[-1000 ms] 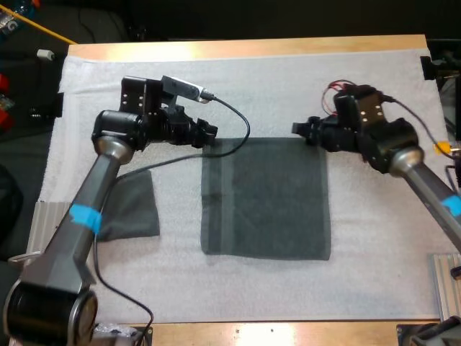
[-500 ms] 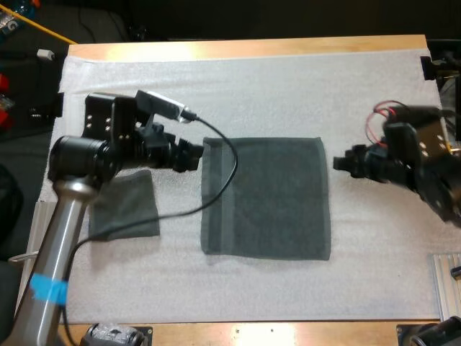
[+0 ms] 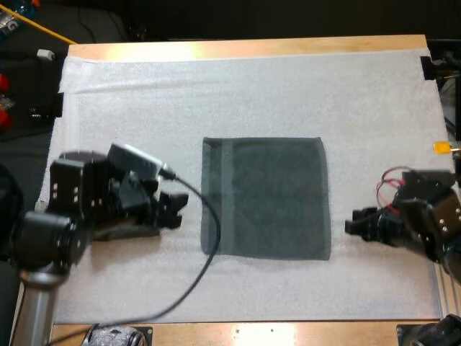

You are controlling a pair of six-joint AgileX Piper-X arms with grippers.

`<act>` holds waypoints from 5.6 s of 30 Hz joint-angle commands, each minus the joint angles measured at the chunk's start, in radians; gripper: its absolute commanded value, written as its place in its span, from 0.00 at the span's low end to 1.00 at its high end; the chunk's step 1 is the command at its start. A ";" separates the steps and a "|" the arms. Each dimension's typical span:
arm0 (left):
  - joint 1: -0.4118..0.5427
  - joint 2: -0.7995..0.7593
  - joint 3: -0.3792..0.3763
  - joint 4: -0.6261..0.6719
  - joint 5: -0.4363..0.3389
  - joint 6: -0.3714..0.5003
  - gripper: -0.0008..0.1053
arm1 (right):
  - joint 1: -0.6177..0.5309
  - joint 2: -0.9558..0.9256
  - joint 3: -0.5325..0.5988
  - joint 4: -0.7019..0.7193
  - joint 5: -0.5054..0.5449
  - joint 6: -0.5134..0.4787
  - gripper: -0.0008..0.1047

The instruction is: Pick towel from pile, fold and stack

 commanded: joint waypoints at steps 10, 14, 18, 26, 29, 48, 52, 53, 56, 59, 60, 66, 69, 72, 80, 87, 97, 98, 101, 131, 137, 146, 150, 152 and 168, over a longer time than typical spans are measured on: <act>-0.005 -0.206 0.230 0.009 -0.001 -0.057 0.59 | 0.131 -0.049 0.200 -0.011 -0.007 0.142 0.49; -0.005 -0.230 0.291 0.009 0.007 -0.075 0.59 | 0.147 -0.030 0.312 -0.132 -0.049 0.191 0.49; -0.005 -0.230 0.340 0.009 0.024 -0.077 0.59 | 0.147 -0.010 0.388 -0.235 -0.051 0.228 0.49; -0.005 -0.230 0.390 0.008 0.036 -0.077 0.59 | 0.147 0.052 0.458 -0.377 -0.094 0.253 0.49; -0.005 -0.230 0.390 0.002 0.040 -0.077 0.59 | 0.147 0.099 0.460 -0.420 -0.094 0.279 0.49; -0.005 -0.230 0.390 0.002 0.089 -0.077 0.59 | 0.145 0.397 0.460 -0.603 -0.041 0.410 0.48; -0.005 -0.230 0.390 0.002 0.089 -0.077 0.59 | 0.145 0.402 0.460 -0.642 -0.048 0.425 0.37; -0.005 -0.230 0.390 0.002 0.089 -0.077 0.59 | 0.145 0.402 0.460 -0.651 -0.048 0.437 0.34; -0.005 -0.230 0.390 0.002 0.089 -0.077 0.59 | 0.145 0.402 0.460 -0.657 -0.046 0.475 0.33; -0.005 -0.230 0.390 0.002 0.089 -0.077 0.59 | 0.145 0.402 0.460 -0.657 -0.053 0.476 0.33; -0.005 -0.230 0.390 0.002 0.089 -0.077 0.59 | 0.145 0.402 0.460 -0.657 -0.057 0.476 0.33; -0.005 -0.230 0.390 0.002 0.089 -0.077 0.59 | 0.145 0.458 0.465 -0.651 -0.095 0.476 0.32; -0.005 -0.230 0.390 0.002 0.089 -0.077 0.59 | 0.145 0.475 0.465 -0.663 -0.098 0.476 0.26; -0.005 -0.230 0.390 0.002 0.089 -0.077 0.59 | 0.145 0.470 0.465 -0.664 -0.115 0.474 0.09; -0.005 -0.211 0.394 -0.023 0.089 -0.077 0.59 | 0.148 0.354 0.465 -0.632 -0.112 0.467 0.01; -0.008 -0.148 0.441 -0.115 0.206 -0.096 0.59 | 0.148 0.249 0.465 -0.497 -0.092 0.446 0.01; -0.113 0.080 0.478 -0.263 0.154 -0.171 0.59 | 0.148 0.210 0.465 -0.469 -0.077 0.413 0.01; -0.129 0.111 0.478 -0.285 0.133 -0.193 0.59 | 0.148 0.210 0.465 -0.469 -0.077 0.413 0.01; -0.163 0.195 0.478 -0.337 0.058 -0.247 0.59 | 0.148 0.210 0.465 -0.469 -0.077 0.413 0.01; -0.171 0.594 0.478 -0.508 0.205 -0.315 0.20 | 0.148 0.210 0.465 -0.469 -0.062 0.409 0.01; -0.171 0.591 0.478 -0.474 0.173 -0.289 0.01 | 0.148 0.210 0.465 -0.469 -0.059 0.400 0.01; -0.171 0.438 0.478 -0.326 0.154 -0.170 0.01 | 0.148 0.159 0.458 -0.421 -0.139 0.345 0.01; -0.186 0.342 0.478 -0.223 0.156 -0.120 0.01 | 0.148 0.108 0.435 -0.348 -0.147 0.340 0.01; -0.217 0.286 0.478 -0.180 0.156 -0.117 0.01 | 0.148 0.072 0.411 -0.294 -0.147 0.339 0.01; -0.166 0.297 0.478 -0.408 0.347 -0.296 0.01 | 0.145 0.114 0.361 -0.434 -0.193 0.358 0.01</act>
